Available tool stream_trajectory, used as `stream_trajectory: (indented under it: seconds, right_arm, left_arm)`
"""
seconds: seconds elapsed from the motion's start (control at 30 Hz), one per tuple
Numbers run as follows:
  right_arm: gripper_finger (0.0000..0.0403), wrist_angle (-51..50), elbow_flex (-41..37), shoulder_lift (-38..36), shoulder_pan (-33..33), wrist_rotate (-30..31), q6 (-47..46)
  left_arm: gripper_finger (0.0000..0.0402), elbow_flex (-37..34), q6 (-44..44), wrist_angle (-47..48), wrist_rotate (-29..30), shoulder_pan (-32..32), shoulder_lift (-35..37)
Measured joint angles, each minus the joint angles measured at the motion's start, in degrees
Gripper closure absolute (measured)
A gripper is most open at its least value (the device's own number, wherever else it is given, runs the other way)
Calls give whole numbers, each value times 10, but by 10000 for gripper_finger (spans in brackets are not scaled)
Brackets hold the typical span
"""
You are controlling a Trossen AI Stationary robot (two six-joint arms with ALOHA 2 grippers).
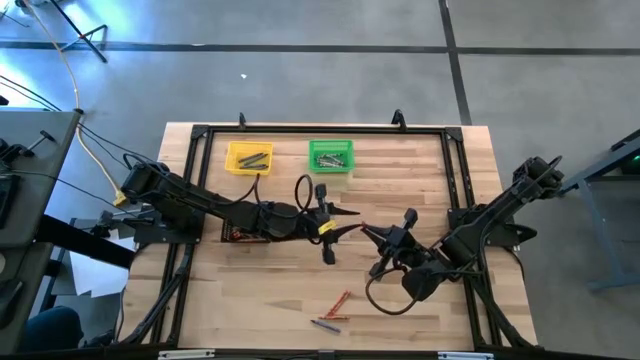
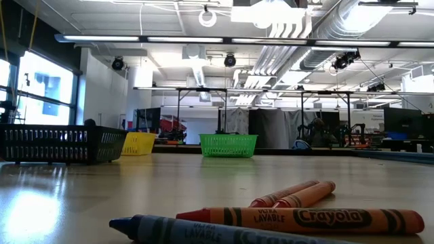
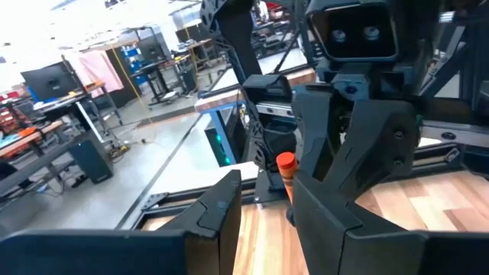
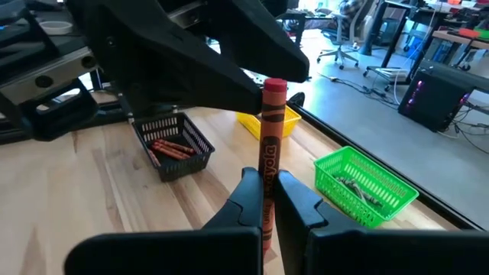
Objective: Sort crayons
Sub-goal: Put the orange crayon into the black bin
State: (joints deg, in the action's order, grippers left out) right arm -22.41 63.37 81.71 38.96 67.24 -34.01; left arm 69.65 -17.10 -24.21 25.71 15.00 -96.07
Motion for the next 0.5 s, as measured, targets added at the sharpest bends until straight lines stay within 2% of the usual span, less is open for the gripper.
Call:
stream_trajectory:
  seconds: [0.27,0.4,0.5]
  right_arm:
    - [402,0,0,0,0,-7,0]
    - [402,-1,0,-1,0,-16,0]
    - [402,-2,0,-8,1,-30,-5]
  left_arm:
    - [297,0,24,30,5,3,0]
    - [297,0,54,104,6,11,4]
    - [291,0,85,204,4,20,19]
